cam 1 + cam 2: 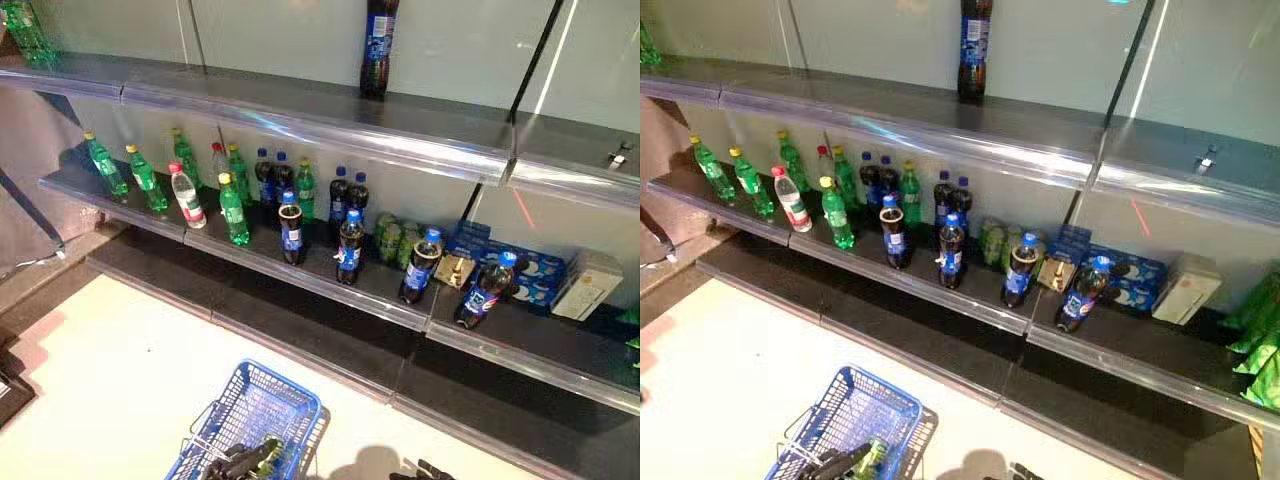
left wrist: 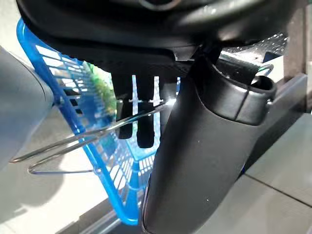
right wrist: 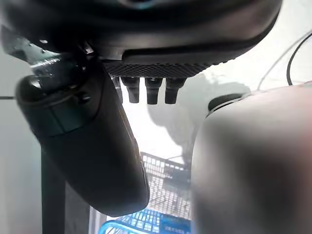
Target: Pick up the drink and place into the basket.
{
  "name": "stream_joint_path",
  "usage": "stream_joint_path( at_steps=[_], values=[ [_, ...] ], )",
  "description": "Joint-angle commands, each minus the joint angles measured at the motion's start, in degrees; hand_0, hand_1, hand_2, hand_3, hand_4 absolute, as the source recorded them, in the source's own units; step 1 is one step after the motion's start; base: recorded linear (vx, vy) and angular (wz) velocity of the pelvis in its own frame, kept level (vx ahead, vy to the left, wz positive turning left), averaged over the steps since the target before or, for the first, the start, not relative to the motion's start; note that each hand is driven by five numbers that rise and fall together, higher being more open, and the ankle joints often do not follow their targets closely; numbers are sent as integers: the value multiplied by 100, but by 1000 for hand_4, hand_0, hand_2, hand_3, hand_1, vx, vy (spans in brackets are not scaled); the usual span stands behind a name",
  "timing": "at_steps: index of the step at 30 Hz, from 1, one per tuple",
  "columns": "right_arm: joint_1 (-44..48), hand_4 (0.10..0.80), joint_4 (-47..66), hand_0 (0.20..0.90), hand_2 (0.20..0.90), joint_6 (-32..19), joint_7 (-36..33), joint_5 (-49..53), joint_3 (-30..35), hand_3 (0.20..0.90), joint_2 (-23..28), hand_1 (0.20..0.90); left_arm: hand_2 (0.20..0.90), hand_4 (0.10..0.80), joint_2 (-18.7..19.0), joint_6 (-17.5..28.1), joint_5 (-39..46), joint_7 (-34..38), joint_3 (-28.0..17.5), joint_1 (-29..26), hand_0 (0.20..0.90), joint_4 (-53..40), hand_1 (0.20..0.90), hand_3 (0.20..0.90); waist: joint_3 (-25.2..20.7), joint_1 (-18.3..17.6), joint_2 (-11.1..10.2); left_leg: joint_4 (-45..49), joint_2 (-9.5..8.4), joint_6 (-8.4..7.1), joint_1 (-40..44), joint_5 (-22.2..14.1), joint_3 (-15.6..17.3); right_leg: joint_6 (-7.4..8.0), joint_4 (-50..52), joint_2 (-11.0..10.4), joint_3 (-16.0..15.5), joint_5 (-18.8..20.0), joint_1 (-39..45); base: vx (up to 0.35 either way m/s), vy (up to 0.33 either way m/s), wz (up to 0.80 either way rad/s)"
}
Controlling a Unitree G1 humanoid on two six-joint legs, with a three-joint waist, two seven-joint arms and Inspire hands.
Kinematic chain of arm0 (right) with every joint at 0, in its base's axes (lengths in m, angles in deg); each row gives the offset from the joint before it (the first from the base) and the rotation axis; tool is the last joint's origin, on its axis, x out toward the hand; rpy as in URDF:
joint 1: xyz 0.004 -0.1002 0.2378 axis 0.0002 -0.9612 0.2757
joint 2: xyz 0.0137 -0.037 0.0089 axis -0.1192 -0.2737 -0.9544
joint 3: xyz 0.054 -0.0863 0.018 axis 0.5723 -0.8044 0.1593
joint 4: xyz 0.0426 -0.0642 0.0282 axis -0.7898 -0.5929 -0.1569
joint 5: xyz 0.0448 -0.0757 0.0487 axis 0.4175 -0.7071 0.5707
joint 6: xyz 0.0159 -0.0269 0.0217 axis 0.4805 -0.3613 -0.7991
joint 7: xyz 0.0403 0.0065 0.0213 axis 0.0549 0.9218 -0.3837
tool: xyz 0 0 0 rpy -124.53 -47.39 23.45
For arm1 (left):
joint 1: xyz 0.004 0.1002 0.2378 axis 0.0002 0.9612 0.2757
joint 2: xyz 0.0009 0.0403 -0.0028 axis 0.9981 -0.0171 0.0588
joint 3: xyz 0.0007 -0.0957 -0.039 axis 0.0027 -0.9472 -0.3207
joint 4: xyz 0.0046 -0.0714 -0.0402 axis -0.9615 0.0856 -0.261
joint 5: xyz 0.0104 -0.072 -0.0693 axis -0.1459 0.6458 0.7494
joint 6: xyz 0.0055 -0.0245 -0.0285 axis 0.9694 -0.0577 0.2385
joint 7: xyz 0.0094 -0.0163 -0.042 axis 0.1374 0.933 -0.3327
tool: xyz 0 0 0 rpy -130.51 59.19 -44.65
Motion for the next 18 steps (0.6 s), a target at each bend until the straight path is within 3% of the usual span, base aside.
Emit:
stream_joint_path(
  at_steps=[1, 13, 18],
  values=[
    [222, 800, -125, 900, 900, -160, -47, -218, 64, 900, 57, 900, 300, 100, 56, 518, -443, -228, 96, -146, 300, -119, 300, 200, 122, 200, 139, 270, 240, -260, 513, -890, 205, 269, -40, -141, -293, 680, -609, -7, 4, 3],
    [214, 800, 187, 900, 900, -592, -134, -785, -229, 900, 111, 900, 300, 100, 96, 539, -438, -156, 208, -131, 300, -253, 300, 200, 131, 160, 167, 18, 240, -258, 546, -832, 177, 369, -57, -219, -317, 723, -667, -2, 25, 2],
    [198, 800, 826, 900, 900, -798, -24, -977, -514, 900, 203, 900, 300, 100, 147, 441, -492, -86, 209, -129, 300, -444, 300, 200, 173, 193, 144, 18, 183, -220, 494, -843, 86, 396, -58, -236, -324, 756, -690, 0, 0, 0]
  ],
)
